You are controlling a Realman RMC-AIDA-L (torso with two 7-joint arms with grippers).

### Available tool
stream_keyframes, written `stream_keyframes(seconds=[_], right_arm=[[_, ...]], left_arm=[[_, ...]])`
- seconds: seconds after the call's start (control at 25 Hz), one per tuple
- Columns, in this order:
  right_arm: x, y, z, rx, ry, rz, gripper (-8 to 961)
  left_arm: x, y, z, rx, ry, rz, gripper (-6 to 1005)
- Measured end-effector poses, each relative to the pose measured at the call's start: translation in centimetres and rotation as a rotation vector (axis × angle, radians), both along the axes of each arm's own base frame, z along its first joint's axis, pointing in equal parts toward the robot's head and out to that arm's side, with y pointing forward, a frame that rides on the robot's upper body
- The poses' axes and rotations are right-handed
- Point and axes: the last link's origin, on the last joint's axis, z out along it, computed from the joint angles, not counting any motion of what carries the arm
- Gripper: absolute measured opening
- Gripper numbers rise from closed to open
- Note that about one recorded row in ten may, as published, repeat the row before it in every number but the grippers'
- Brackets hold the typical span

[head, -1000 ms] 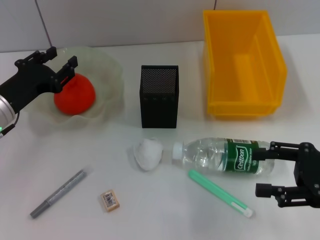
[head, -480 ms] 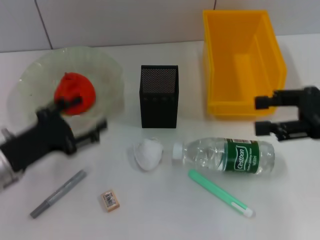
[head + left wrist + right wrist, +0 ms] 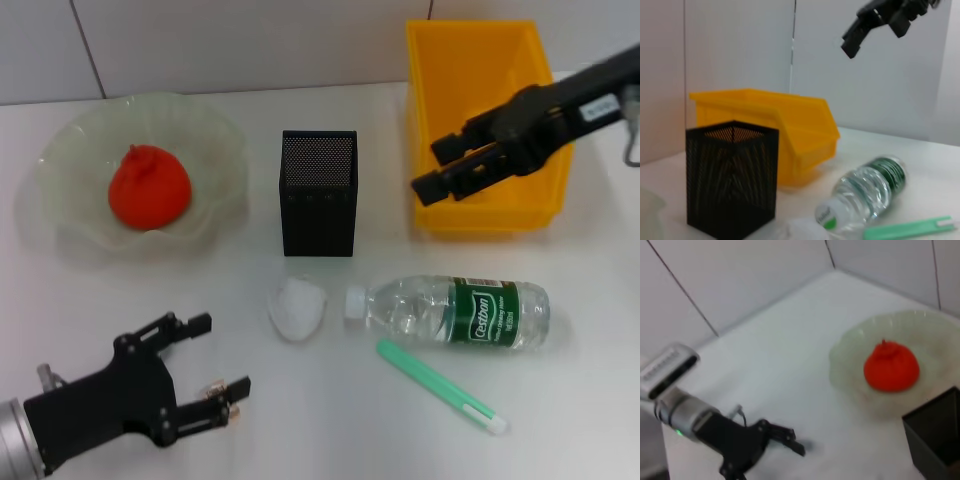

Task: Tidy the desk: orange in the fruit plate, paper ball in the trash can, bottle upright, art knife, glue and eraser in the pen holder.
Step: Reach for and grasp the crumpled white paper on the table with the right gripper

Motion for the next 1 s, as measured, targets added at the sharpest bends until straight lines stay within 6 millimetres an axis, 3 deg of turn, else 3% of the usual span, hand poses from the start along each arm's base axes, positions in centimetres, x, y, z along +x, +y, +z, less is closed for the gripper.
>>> stream_keyframes(seconds=[0.12,0.16,0.52,0.56,1.0], right_arm=[[-1.7,0.4,-1.4,-0.047,-0.129,0.017,772],[-2.8,0.5,-2.9,-0.077,-0.218,0.028,771],[-5.8,1.2,-7.5,-0.09,-0.424,0.015,763],[-6.3,1.4,-8.8,-0.091,-0.457,0.019,761],[-6.3,2.1,-13.8,-0.086,-0.533,0.059,742]], left_arm=[[-0.3,-0.5,-0.1,-0.014,0.002,0.008,861],[-0.4,-0.7,-0.1,-0.015,0.001,0.012,861],[-0.6,-1.7,0.3,-0.012,-0.021,0.007,860],[-0.7,-1.7,0.3,-0.011,-0.02,0.008,860],[-0.8,-1.6,0.6,0.016,-0.016,0.007,860]])
